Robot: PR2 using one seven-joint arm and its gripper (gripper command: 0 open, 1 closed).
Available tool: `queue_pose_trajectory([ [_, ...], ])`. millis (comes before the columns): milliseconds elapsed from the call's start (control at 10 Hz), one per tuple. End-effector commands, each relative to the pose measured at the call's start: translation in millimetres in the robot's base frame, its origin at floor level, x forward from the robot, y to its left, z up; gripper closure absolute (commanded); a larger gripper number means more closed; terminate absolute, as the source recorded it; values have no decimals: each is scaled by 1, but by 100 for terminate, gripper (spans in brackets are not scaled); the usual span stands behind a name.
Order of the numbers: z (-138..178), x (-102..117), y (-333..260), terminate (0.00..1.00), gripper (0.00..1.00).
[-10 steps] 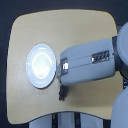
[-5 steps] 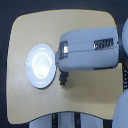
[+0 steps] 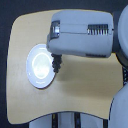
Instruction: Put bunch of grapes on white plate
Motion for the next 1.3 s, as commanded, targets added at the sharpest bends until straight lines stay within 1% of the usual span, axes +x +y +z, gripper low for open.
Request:
queue_pose_trajectory([
  [0, -4, 15, 89, 0, 100],
  [300, -11, 16, 122, 0, 100],
  [500, -22, 11, 132, 0, 100],
  [600, -29, 8, 132, 0, 100],
  [700, -40, 1, 130, 0, 100],
  [900, -51, -7, 129, 0, 100],
  [1200, -63, -10, 120, 0, 100],
])
